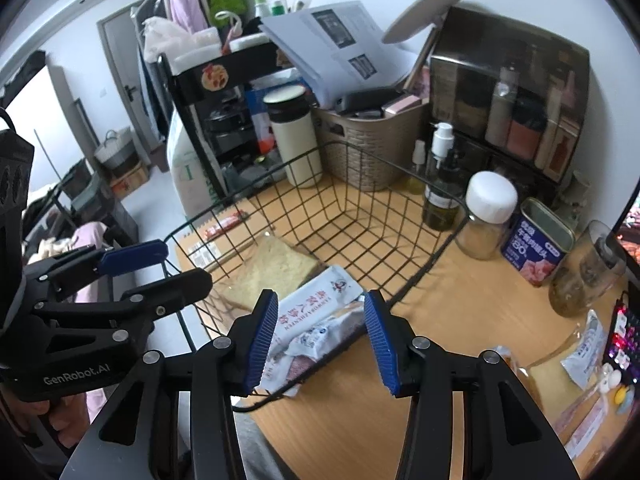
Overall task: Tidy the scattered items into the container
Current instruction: 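Carry both packets to the wire basket and release them from both grippers, then move both grippers back over the desk toward the bread bags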
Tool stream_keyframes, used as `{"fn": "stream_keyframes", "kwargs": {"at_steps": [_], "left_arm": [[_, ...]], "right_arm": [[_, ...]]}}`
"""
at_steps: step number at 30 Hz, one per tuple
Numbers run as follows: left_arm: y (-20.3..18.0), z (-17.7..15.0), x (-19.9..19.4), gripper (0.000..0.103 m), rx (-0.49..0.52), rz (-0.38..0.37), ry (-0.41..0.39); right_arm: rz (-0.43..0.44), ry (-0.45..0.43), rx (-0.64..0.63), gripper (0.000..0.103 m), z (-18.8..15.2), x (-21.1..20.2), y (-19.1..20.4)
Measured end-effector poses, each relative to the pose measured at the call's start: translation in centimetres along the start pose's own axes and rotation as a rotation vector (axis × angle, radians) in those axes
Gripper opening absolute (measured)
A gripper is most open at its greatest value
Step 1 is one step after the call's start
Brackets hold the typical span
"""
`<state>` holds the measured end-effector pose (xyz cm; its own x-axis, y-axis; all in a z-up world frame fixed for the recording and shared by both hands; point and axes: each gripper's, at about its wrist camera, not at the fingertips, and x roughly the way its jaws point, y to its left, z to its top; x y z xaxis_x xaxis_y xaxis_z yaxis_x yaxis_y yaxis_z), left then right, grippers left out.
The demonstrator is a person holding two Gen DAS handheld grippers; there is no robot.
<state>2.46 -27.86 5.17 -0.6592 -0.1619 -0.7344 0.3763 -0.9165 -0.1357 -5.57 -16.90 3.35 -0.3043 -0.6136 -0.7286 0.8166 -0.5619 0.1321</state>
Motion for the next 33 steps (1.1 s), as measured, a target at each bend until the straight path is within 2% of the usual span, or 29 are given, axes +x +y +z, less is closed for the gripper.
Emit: {"fn": "stream_keyframes", "kwargs": {"at_steps": [9,22,27,33], "left_arm": [[-4.3,-0.1,0.0,0.068,0.06,-0.042,0.008],[-13.1,-0.3,0.6,0.069,0.193,-0.148,0.023],[-17.1,-1.0,1.3,0.069,0.252,-0.204,0.051],[-22.4,-3.5,2.7,0.07,0.339,-0.278,0.122]], "right_arm": [[-0.032,-0.025,0.053,0.046,-1.7,-2.7,-3.1],[-0.164,-0.058,0.188,0.046,-6.3,-8.8,-10.5],[-0.224,-0.055,0.246,0.046,-8.7,-11.1,-13.5],[-0.322,-0.057,0.356,0.046,-12.8,-14.5,-18.3]]}}
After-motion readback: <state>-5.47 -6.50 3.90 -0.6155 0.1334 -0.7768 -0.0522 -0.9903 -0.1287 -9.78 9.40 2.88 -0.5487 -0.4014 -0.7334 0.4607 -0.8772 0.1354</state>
